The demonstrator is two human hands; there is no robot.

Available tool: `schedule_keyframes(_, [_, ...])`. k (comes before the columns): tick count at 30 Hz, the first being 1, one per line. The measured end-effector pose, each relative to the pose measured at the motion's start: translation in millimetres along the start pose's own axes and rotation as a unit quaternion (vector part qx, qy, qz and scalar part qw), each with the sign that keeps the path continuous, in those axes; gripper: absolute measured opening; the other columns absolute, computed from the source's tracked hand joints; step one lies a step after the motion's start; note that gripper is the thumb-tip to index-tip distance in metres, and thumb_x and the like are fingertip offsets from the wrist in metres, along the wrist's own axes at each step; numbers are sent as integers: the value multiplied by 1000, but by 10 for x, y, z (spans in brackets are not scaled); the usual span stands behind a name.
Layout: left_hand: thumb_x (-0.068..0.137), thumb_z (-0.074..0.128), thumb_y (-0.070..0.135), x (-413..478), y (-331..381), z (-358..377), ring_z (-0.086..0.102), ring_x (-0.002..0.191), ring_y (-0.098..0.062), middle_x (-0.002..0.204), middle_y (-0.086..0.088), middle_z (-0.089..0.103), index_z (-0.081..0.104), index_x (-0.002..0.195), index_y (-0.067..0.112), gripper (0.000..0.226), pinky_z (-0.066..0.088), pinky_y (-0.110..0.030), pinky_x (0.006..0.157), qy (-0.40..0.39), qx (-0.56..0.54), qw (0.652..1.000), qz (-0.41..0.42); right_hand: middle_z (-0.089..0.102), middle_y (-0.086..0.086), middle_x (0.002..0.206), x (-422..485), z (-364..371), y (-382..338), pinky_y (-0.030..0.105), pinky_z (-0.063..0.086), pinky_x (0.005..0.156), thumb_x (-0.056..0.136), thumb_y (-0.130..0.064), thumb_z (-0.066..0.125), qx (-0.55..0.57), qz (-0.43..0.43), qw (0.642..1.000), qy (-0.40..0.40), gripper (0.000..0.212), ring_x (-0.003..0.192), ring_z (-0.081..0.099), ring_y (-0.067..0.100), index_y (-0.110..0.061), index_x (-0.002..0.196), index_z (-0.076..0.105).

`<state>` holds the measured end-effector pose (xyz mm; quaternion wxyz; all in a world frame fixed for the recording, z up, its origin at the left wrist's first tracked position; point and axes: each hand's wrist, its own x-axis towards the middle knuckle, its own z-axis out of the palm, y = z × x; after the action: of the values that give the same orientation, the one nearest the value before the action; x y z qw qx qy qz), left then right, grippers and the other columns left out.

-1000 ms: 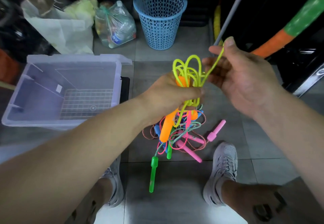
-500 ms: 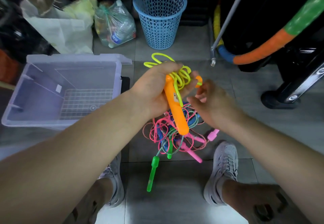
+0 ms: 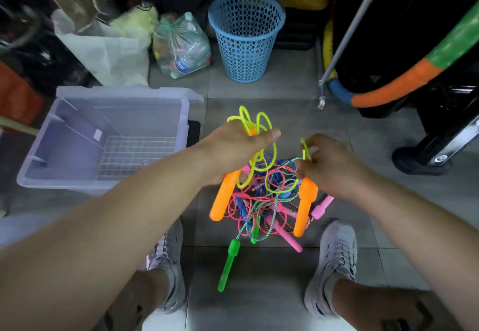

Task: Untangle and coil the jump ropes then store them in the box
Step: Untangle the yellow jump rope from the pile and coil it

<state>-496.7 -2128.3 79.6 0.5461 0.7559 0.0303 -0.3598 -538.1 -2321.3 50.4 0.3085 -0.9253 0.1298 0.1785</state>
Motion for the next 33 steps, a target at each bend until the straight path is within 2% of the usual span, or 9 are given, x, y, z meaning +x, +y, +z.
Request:
schedule_keyframes(5, [73,84,49,-76,1,-9,62,53,-16,72,-14,59,54,97,3,60,52,-26,46,33,77,993,80,70,6,109,-71,-2,-165,41,57,84,92,-22,64,141,10,989,-46,28,97,67,27,-29,119,62])
schedule_keyframes(7, [65,90,41,-104,30,-22,64,65,-17,81,-13,56,49,109,2,72,57,-30,53,-1,46,995,93,72,8,113,-133,-77,-321,53,57,92,97,-31,58,362,49,927,-82,13,101,68,24,-26,104,68])
schedule_keyframes(11, [65,94,17,-123,9,-77,73,81,-26,93,-14,69,47,114,9,68,62,-48,73,-22,109,987,120,74,12,100,-173,-193,-431,54,58,79,77,-67,57,541,32,820,-183,60,84,71,27,-17,107,69])
schedule_keyframes(14, [67,88,26,-144,3,-92,70,101,-20,107,-1,73,51,121,24,65,56,-48,91,-49,128,978,160,70,13,115,-127,-91,-402,46,60,75,62,-61,82,464,-35,880,-94,72,90,73,23,-23,120,61])
schedule_keyframes(18, [82,81,16,-219,53,-130,66,102,-12,116,-2,69,43,137,34,69,53,-26,94,-59,129,975,171,74,0,90,-21,-79,-286,46,57,80,72,-23,83,354,-72,932,11,34,83,71,22,-30,102,68])
schedule_keyframes(22, [80,78,5,-259,108,-224,59,86,-4,108,2,58,51,135,34,68,50,-10,74,6,56,983,177,70,1,99,-13,-145,-144,51,57,86,66,-35,86,177,-75,981,12,48,93,70,25,-41,107,62])
schedule_keyframes(25, [82,81,18,-319,174,-213,58,67,-8,80,2,64,63,97,12,24,50,-19,63,42,56,977,202,60,1,124,-44,-121,-143,41,51,99,70,-29,89,182,-72,980,-18,73,113,61,18,-37,132,52])
schedule_keyframes(28, [98,54,46,-394,243,-129,46,54,-16,60,-8,53,57,70,5,50,41,-21,52,18,16,978,208,51,-5,140,-9,-136,-244,37,44,106,78,-25,83,217,-128,967,28,66,130,50,12,-46,130,47])
schedule_keyframes(33, [91,54,21,-438,245,-133,60,67,-18,72,-11,65,70,82,12,21,50,-27,67,-118,-77,960,243,66,-7,126,-33,-134,-351,35,52,96,72,-47,68,227,-188,955,-29,39,120,59,7,-45,110,61])
